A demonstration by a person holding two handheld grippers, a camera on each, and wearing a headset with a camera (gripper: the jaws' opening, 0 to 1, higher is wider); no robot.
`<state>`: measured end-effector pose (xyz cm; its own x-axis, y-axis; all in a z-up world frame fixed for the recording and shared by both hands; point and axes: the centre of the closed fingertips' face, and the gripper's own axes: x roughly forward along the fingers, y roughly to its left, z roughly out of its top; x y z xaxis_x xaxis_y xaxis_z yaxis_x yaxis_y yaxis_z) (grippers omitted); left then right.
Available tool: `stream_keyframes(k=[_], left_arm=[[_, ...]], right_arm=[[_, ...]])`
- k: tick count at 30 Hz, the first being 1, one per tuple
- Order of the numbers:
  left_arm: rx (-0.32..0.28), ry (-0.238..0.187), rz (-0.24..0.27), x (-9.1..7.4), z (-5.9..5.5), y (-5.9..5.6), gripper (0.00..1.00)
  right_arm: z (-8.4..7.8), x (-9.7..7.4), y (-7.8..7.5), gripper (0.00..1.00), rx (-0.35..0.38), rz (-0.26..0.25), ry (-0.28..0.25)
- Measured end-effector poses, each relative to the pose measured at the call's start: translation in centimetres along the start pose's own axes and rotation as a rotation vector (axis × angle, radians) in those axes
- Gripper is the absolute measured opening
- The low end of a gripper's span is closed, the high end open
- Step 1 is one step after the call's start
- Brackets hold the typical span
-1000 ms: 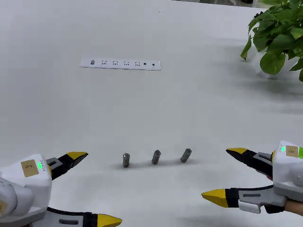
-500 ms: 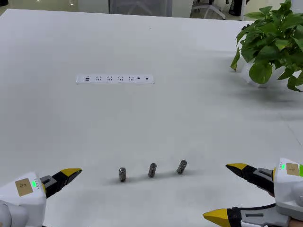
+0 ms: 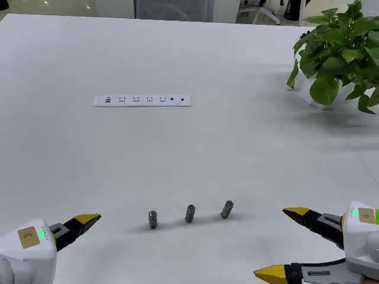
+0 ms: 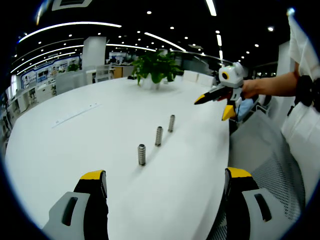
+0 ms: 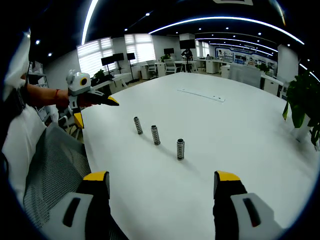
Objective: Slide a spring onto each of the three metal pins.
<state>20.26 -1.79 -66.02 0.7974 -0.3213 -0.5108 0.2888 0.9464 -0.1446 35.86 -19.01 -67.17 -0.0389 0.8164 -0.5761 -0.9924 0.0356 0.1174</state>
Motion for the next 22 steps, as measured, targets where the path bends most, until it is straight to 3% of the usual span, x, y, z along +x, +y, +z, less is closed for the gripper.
stream_keyframes(k=[22], left_arm=[[-0.010, -0.005, 0.005, 0.00, 0.12, -0.23, 1.00]], right_arm=[[-0.18, -0.16, -0.05, 0.86, 0.005, -0.001, 0.001]])
